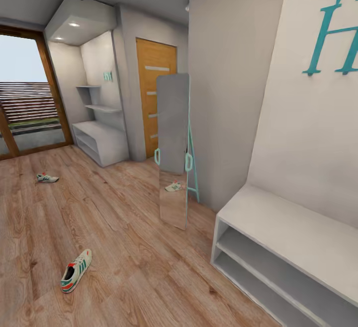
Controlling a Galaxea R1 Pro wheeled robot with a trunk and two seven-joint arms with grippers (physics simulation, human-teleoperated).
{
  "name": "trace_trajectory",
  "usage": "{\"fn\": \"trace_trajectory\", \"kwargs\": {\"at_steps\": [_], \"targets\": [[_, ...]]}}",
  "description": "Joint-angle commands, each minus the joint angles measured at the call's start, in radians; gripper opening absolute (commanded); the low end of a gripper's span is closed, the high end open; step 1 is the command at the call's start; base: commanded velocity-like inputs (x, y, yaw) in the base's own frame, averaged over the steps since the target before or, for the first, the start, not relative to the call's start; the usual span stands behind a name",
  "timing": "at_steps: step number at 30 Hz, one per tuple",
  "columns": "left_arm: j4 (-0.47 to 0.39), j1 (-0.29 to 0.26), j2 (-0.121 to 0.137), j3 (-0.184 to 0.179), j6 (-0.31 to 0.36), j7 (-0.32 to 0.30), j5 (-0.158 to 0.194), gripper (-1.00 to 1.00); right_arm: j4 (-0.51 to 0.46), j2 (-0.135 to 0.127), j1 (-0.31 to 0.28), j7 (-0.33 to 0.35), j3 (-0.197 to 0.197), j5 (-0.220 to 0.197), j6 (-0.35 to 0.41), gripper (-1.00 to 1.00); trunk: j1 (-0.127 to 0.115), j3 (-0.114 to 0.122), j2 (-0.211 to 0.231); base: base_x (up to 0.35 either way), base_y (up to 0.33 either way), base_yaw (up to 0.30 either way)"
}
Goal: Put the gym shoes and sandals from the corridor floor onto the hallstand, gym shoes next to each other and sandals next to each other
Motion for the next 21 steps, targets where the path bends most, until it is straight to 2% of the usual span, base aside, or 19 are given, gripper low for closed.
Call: {"fn": "trace_trajectory", "kwargs": {"at_steps": [1, 6, 9, 12, 21], "targets": [[0.0, 0.0, 0.0, 0.0, 0.0, 0.0, 0.0, 1.0, 0.0, 0.0, 0.0, 0.0, 0.0, 0.0, 0.0, 1.0, 0.0, 0.0, 0.0, 0.0, 0.0, 0.0], [-0.005, 0.0, -0.003, 0.003, -0.008, -0.01, 0.0, 1.0, -0.02, 0.027, -0.003, -0.002, 0.002, 0.0, 0.002, 1.0, 0.0, 0.0, 0.0, 0.0, 0.0, 0.0], [-0.005, 0.0, -0.003, 0.002, -0.008, -0.01, -0.001, 1.0, -0.021, 0.029, -0.003, -0.002, 0.002, 0.0, 0.001, 1.0, 0.0, 0.0, 0.0, 0.0, 0.0, 0.0], [-0.009, 0.0, -0.002, 0.002, -0.01, -0.01, -0.002, 1.0, -0.038, 0.046, -0.003, -0.002, 0.002, 0.001, -0.009, 1.0, 0.0, 0.0, 0.0, 0.0, 0.0, 0.0], [-0.011, 0.0, -0.002, 0.002, -0.012, -0.01, -0.003, 1.0, -0.066, 0.056, -0.003, -0.002, 0.001, 0.001, -0.029, 1.0, 0.0, 0.0, 0.0, 0.0, 0.0, 0.0]]}}
